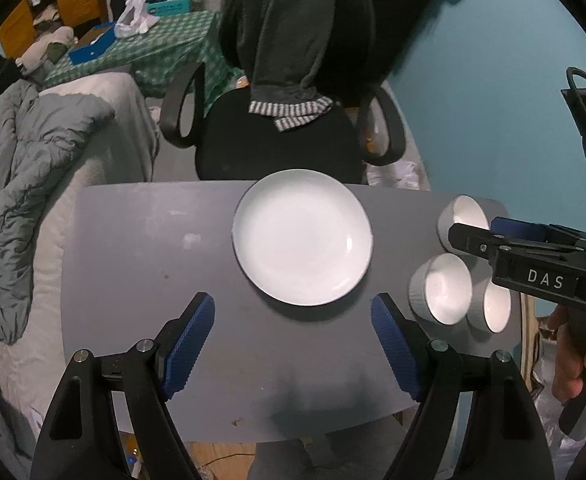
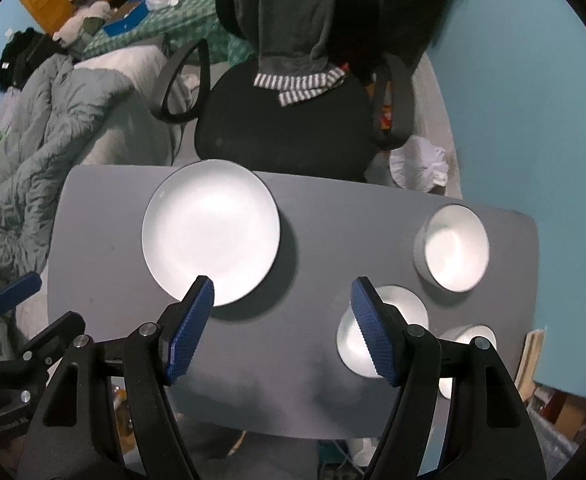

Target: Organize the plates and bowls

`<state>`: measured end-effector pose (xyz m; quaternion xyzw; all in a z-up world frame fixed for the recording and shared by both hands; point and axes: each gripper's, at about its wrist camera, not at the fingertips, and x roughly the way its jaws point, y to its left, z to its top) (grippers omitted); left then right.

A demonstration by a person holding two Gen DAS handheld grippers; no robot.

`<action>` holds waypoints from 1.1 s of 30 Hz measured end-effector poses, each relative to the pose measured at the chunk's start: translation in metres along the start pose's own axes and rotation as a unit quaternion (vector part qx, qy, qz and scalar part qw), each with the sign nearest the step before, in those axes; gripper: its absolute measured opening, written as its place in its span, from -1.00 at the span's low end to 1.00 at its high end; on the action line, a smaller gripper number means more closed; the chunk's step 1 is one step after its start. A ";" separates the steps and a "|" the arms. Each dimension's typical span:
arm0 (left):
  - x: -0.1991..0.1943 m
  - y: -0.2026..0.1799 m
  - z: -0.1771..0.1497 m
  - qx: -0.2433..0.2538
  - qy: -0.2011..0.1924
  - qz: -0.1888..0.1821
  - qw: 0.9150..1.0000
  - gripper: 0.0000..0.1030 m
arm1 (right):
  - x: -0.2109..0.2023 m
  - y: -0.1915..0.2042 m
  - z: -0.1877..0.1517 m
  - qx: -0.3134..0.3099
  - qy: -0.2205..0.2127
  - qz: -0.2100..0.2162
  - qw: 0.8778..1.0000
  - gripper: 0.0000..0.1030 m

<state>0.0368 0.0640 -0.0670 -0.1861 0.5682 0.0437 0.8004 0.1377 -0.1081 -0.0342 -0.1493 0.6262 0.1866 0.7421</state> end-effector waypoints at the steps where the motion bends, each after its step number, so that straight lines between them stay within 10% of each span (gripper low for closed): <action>1: -0.003 -0.003 -0.001 0.004 -0.002 -0.004 1.000 0.59 | -0.004 -0.001 -0.002 0.002 -0.004 -0.003 1.000 0.37; 33: -0.072 -0.075 -0.013 0.106 -0.064 -0.079 0.989 0.69 | -0.123 -0.077 -0.089 0.123 -0.107 -0.054 0.985 0.37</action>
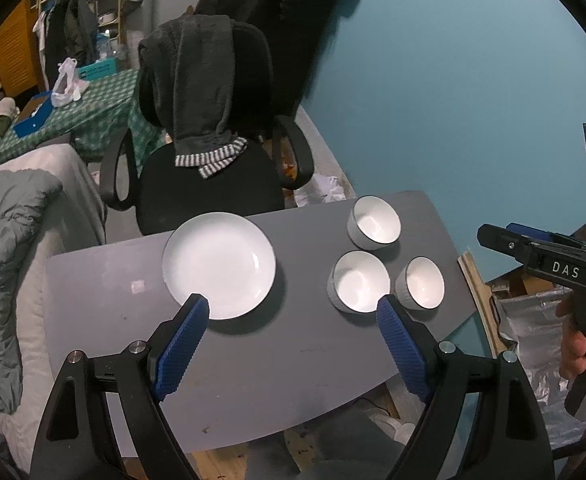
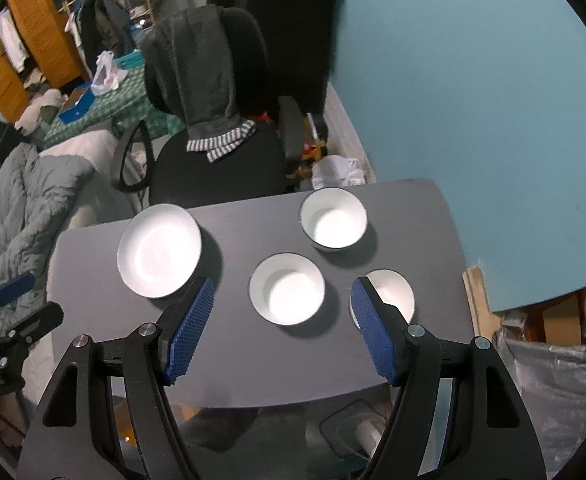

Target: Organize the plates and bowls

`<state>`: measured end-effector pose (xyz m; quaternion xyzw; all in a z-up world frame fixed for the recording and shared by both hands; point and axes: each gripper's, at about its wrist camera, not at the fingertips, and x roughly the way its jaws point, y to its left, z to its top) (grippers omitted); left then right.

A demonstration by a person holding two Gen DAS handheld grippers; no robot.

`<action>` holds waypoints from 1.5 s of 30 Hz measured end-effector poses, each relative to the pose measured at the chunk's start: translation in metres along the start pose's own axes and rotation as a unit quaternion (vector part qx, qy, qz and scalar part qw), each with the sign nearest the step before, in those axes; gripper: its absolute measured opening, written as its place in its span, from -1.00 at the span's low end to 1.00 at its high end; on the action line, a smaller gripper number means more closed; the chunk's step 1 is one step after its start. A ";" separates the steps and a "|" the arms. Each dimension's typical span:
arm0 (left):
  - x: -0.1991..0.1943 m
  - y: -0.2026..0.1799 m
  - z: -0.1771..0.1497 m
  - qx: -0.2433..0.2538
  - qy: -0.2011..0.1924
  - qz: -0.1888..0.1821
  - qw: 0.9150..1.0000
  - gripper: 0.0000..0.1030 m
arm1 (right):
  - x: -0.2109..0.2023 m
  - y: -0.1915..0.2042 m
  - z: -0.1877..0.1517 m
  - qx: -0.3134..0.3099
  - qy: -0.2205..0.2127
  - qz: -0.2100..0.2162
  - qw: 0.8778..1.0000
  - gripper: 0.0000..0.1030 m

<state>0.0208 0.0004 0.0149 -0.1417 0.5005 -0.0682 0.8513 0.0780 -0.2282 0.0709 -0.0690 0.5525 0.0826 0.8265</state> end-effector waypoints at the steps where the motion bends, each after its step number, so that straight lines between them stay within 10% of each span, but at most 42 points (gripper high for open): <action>1: 0.000 -0.003 0.001 0.004 0.000 -0.001 1.000 0.69 | -0.001 -0.003 0.000 0.004 -0.001 -0.001 1.000 0.37; 45: 0.133 -0.096 0.059 0.004 0.060 0.019 0.998 0.69 | 0.093 -0.104 0.041 -0.040 0.071 0.031 0.996 0.37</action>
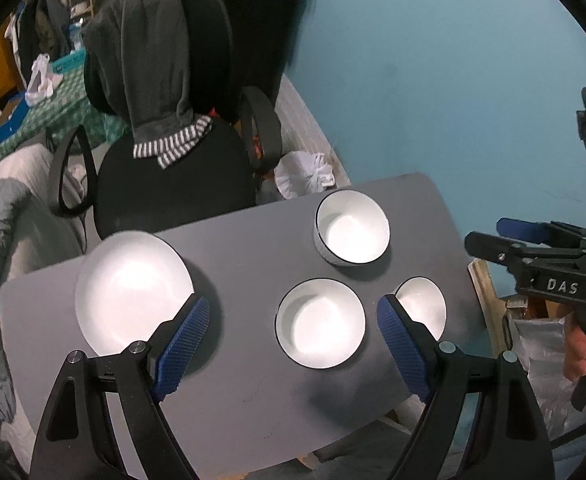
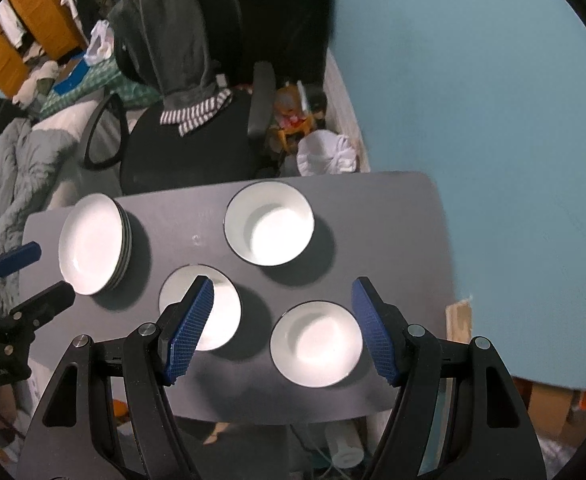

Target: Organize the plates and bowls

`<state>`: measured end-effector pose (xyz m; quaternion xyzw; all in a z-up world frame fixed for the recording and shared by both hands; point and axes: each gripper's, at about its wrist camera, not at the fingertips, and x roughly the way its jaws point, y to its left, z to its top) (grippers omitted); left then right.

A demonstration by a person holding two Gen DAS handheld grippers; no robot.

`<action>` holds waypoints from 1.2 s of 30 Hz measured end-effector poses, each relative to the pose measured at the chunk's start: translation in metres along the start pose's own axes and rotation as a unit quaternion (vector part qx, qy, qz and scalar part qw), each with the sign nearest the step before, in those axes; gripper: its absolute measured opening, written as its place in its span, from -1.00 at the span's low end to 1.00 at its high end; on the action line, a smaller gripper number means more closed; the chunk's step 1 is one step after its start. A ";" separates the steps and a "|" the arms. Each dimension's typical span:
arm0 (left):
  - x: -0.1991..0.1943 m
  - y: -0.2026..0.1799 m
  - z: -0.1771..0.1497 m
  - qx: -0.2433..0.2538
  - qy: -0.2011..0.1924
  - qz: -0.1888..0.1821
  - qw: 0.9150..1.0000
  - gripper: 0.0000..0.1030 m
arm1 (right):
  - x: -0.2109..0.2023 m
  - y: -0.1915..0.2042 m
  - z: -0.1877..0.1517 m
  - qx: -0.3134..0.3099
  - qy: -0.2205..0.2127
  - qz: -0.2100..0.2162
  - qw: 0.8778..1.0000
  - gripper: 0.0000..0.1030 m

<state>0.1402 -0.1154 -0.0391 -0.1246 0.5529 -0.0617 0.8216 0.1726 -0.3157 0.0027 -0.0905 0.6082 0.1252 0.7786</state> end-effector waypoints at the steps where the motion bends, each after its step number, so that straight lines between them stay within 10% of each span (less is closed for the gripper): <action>1: 0.006 0.001 0.000 -0.006 0.004 -0.001 1.000 0.69 | 0.006 0.000 0.002 -0.003 0.006 0.002 1.000 0.37; 36: 0.165 0.020 -0.057 -0.070 0.112 0.030 0.991 0.69 | 0.179 0.026 -0.021 -0.103 0.160 0.088 0.978 0.37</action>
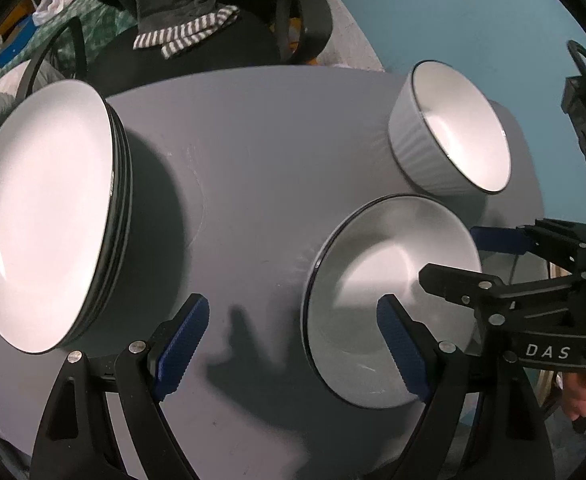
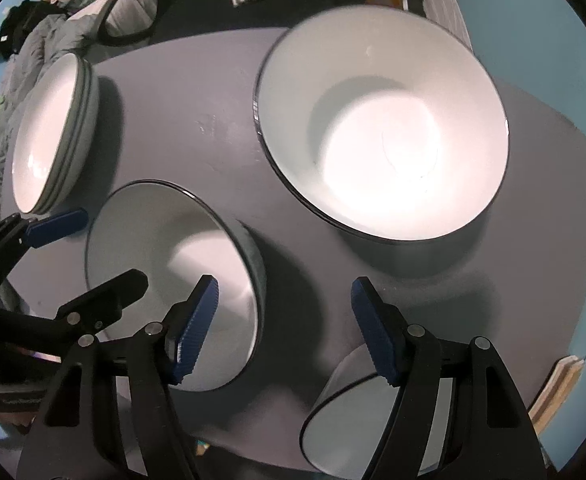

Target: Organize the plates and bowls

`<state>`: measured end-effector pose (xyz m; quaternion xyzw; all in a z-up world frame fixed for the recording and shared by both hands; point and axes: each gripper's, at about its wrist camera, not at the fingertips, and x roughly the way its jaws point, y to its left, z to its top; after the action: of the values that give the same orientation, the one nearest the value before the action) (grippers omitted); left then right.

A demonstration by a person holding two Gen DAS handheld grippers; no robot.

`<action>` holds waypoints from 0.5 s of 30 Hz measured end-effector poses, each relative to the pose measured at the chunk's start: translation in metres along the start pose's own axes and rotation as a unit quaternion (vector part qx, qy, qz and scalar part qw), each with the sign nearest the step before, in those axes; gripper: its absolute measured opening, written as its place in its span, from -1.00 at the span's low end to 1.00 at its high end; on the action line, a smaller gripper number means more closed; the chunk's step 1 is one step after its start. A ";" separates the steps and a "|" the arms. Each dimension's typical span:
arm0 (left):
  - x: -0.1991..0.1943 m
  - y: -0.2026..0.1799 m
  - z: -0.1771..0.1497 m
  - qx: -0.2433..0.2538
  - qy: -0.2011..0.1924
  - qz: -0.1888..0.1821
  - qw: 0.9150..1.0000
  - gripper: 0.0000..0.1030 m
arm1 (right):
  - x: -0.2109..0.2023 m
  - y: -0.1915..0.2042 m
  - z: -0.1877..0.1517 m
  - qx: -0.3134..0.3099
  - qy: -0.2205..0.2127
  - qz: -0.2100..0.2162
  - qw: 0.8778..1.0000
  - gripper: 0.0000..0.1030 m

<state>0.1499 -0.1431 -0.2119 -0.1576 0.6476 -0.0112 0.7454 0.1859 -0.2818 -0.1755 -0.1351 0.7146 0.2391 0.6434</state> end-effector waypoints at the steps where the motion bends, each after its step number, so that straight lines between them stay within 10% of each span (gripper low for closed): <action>1: 0.003 0.000 0.000 -0.004 0.001 -0.001 1.000 0.69 | 0.002 -0.002 0.000 0.002 0.001 0.001 1.000 0.37; 10: 0.013 0.002 -0.004 -0.020 0.002 0.008 1.000 0.66 | 0.012 -0.002 -0.002 -0.004 -0.003 0.000 1.000 0.14; 15: 0.018 0.005 -0.009 -0.025 0.014 0.003 1.000 0.31 | 0.018 0.005 -0.001 -0.012 0.000 0.003 1.000 -0.11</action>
<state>0.1434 -0.1448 -0.2316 -0.1742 0.6583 0.0048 0.7323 0.1798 -0.2763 -0.1921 -0.1405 0.7122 0.2497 0.6409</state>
